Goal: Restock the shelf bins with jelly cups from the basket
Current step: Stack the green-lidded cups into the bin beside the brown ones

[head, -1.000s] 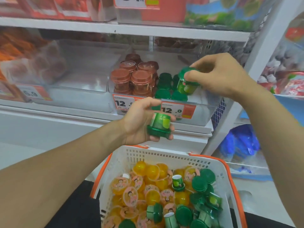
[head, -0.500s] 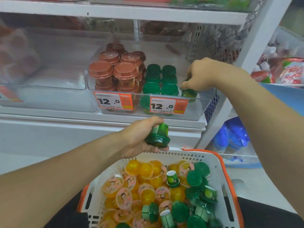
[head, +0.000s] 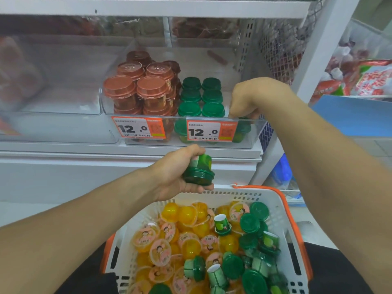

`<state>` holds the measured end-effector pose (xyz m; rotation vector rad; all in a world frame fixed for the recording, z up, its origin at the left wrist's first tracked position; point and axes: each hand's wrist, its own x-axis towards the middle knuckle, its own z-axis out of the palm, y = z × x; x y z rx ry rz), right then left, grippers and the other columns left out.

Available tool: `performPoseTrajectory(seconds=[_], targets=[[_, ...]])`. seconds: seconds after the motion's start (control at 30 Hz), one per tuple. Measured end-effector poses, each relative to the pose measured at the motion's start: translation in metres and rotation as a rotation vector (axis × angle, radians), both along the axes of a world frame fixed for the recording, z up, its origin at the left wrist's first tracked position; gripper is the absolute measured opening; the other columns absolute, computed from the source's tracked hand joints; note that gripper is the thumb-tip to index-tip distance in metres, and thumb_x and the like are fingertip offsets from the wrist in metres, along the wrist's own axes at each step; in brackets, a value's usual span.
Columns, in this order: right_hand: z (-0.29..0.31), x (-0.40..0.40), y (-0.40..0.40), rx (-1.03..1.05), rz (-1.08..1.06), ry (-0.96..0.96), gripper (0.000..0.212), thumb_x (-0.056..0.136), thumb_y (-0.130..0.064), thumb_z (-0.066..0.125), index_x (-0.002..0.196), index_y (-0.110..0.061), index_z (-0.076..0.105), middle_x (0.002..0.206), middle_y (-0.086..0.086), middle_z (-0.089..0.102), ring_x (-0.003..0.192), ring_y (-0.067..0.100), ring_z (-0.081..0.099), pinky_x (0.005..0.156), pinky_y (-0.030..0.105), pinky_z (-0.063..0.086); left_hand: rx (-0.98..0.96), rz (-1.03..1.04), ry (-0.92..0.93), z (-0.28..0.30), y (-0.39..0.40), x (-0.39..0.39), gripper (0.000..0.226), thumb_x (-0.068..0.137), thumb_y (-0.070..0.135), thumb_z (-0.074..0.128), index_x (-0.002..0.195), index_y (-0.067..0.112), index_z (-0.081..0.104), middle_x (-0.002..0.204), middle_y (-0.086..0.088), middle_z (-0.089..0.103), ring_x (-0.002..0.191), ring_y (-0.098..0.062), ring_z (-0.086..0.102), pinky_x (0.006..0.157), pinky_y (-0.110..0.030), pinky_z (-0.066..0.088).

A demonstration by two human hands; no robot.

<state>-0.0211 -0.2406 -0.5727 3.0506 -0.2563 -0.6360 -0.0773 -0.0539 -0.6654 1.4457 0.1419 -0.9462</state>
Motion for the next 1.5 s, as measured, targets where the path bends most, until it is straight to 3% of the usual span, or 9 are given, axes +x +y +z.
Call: performPoseTrajectory(seconds=[0.1,0.27,0.47,0.83,0.93,1.07,1.2,1.33,1.5], targets=[[0.001,-0.002,0.001,-0.003,-0.002,-0.018,0.022,0.092,-0.028,0.062,0.102,-0.009,0.065,0.095,0.009,0.067,0.084,0.028,0.068,0.086,0.043,0.058,0.006,0.0,0.001,0.0,0.0,-0.001,0.043,0.099,0.032,0.052,0.129,0.0,0.051,0.091,-0.024,0.071,0.075,-0.039,0.072,0.048,-0.029,0.055],[-0.004,-0.003,0.002,-0.079,0.004,-0.102,0.009,0.091,-0.012,0.059,0.091,-0.004,0.056,0.075,0.007,0.051,0.08,0.032,0.058,0.071,0.036,0.049,0.01,-0.008,0.006,0.001,-0.001,-0.004,0.043,0.099,0.033,0.053,0.127,0.001,0.051,0.093,-0.024,0.071,0.077,-0.041,0.072,0.049,-0.029,0.055],[-0.003,-0.007,0.001,-0.088,0.069,-0.067,0.016,0.097,-0.021,0.057,0.086,-0.008,0.057,0.085,0.007,0.056,0.078,0.028,0.059,0.08,0.039,0.053,0.015,-0.017,0.003,0.003,0.0,-0.006,0.041,0.1,0.036,0.052,0.125,0.004,0.051,0.095,-0.023,0.072,0.08,-0.041,0.073,0.046,-0.028,0.053],[0.002,-0.006,-0.007,-0.092,0.09,-0.176,0.021,0.097,-0.02,0.05,0.088,-0.006,0.063,0.077,0.006,0.062,0.073,0.026,0.061,0.077,0.036,0.053,-0.092,-0.065,0.024,0.01,-0.003,-0.01,0.053,0.094,0.051,0.056,0.121,0.006,0.06,0.108,-0.022,0.072,0.084,-0.035,0.075,0.045,-0.024,0.056],[0.022,-0.015,-0.005,0.087,0.174,-0.251,0.032,0.099,-0.034,0.05,0.094,-0.01,0.071,0.076,0.003,0.074,0.07,0.02,0.07,0.068,0.028,0.049,-0.124,-0.063,0.034,0.011,-0.005,-0.009,0.051,0.093,0.054,0.054,0.113,0.008,0.062,0.1,-0.023,0.072,0.068,-0.029,0.074,0.037,-0.021,0.049],[0.042,-0.043,0.016,0.397,0.346,-0.154,0.03,0.086,-0.051,0.069,0.093,-0.022,0.071,0.069,-0.01,0.071,0.062,0.007,0.068,0.056,0.021,0.047,-0.145,-0.162,-0.052,0.015,-0.004,-0.006,0.05,0.096,0.059,0.044,0.094,0.011,0.059,0.081,-0.021,0.067,0.041,-0.019,0.049,0.034,-0.019,0.017],[0.034,-0.053,0.036,0.477,0.449,0.05,0.063,0.057,-0.061,0.082,0.111,-0.034,0.066,0.103,-0.007,0.069,0.078,0.011,0.07,0.058,0.021,0.053,-0.226,-0.166,-0.061,0.021,0.002,-0.005,0.044,0.1,0.041,0.03,0.09,0.004,0.053,0.067,-0.018,0.056,0.036,-0.019,0.037,0.037,-0.02,0.011],[0.016,-0.048,0.034,0.627,0.476,-0.016,0.047,0.076,-0.038,0.083,0.118,-0.029,0.065,0.106,0.002,0.068,0.058,0.007,0.065,0.051,0.019,0.05,-0.3,-0.144,-0.045,0.024,0.013,0.0,0.05,0.098,0.039,0.025,0.1,0.004,0.06,0.07,-0.018,0.054,0.04,-0.021,0.04,0.038,-0.021,0.013],[0.009,-0.043,0.015,0.922,0.26,-0.032,0.028,0.097,-0.028,0.061,0.112,-0.005,0.066,0.089,0.016,0.07,0.066,0.018,0.066,0.059,0.027,0.055,-0.33,-0.133,-0.032,0.026,0.026,0.008,0.057,0.099,0.051,0.023,0.099,0.006,0.057,0.065,-0.013,0.053,0.035,-0.02,0.041,0.042,-0.025,0.009]])
